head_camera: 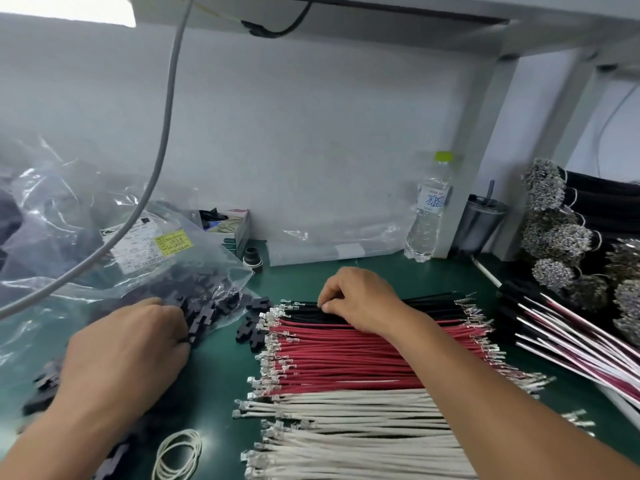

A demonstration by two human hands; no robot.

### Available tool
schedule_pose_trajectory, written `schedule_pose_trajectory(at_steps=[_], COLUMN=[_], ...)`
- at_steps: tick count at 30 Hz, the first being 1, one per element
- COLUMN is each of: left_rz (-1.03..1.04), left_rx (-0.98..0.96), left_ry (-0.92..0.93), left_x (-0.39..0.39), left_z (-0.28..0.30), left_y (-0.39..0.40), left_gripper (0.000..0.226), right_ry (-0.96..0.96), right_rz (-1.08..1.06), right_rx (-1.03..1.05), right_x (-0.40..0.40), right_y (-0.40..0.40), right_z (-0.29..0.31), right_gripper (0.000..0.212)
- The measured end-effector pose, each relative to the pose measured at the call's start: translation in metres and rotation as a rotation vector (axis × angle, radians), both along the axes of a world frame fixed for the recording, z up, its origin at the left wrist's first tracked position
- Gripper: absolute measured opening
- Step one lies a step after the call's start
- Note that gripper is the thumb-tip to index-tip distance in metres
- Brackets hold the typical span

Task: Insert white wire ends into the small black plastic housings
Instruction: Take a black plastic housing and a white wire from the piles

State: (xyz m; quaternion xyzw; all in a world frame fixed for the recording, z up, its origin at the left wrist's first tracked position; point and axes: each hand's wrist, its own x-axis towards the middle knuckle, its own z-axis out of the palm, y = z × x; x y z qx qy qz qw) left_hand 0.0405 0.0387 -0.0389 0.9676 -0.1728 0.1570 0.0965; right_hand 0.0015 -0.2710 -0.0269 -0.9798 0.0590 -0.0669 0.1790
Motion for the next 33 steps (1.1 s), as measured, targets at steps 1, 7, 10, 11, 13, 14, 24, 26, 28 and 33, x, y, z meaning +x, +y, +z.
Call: schedule_pose_trajectory(at_steps=[1,7,10,11,13,14,24,26,28,33], left_rz=[0.008,-0.038,-0.175,-0.210,-0.273,-0.299,-0.441,-0.433,-0.438,-0.453], left_rx=[-0.004,-0.264,-0.469,-0.512,-0.550,-0.577,-1.152,-1.251,-1.284,-1.267], left_ry=[-0.034,-0.215,-0.111,-0.077,-0.044,-0.026,0.420,0.547,0.634,0.707], left_x=[-0.004,-0.031,-0.034,-0.034,-0.034,-0.034,-0.055,-0.059,-0.062,-0.064], left_z=[0.002,0.012,0.006,0.004,0.001,0.000,0.006,0.007,0.008,0.005], left_y=[-0.003,-0.026,-0.033,-0.034,-0.037,-0.038,-0.055,-0.058,-0.058,-0.059], left_gripper=[0.014,0.018,0.042,0.049,0.051,0.049,0.031,0.030,0.031,0.033], right_ry=[-0.001,-0.018,-0.124,-0.161,-0.225,-0.250,-0.743,-0.744,-0.727,-0.645], right_rz=[0.005,0.046,0.076,0.093,0.135,0.156,0.208,0.187,0.181,0.180], right_rx=[0.012,-0.018,-0.103,-0.128,-0.185,-0.236,-0.340,-0.189,-0.047,0.125], right_x=[0.000,-0.005,-0.011,-0.013,-0.020,-0.024,-0.095,-0.099,-0.102,-0.107], right_y=[-0.001,0.002,0.004,0.004,0.005,0.005,0.028,0.028,0.026,0.027], right_z=[-0.001,0.000,0.004,0.007,0.015,0.019,0.005,-0.002,-0.004,-0.005], right_gripper=[0.005,0.012,0.013,0.015,0.019,0.021,0.034,0.029,0.019,0.019])
